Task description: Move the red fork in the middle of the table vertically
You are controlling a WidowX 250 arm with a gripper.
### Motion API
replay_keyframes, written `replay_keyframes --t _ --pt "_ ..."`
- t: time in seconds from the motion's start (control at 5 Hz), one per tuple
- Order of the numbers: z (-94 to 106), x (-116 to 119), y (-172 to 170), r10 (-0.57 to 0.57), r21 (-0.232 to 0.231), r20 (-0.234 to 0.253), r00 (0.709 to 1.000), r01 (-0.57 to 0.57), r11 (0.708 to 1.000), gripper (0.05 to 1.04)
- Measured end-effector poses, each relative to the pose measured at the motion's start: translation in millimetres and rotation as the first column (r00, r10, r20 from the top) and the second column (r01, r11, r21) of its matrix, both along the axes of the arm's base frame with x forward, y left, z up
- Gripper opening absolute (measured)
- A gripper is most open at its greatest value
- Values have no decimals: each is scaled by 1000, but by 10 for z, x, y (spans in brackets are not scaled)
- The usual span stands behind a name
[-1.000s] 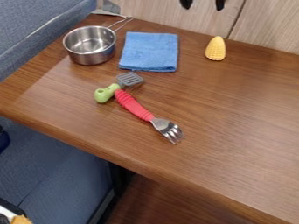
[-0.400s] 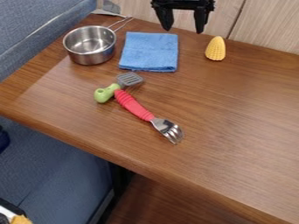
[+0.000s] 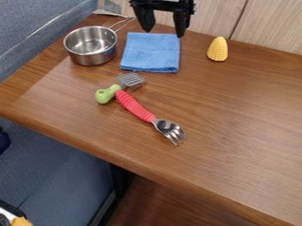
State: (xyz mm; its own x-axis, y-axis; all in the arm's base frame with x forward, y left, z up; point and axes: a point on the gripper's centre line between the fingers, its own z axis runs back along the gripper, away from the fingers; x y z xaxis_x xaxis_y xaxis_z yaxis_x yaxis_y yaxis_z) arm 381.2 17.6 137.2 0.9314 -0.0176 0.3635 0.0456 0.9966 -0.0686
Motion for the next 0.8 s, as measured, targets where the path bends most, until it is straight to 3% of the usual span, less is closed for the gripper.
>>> replay_keyframes --t 0.2,0.4,0.6,0.8 --pt "-66 -246 53 8 20 -6 1000 -8 1000 1000" --pt "-123 -518 9 131 8 19 991 -131 991 1000" --pt "-179 -765 -146 331 15 15 943 -331 943 1000" --pt "-185 -862 -226 555 41 8 832 -554 831 1000"
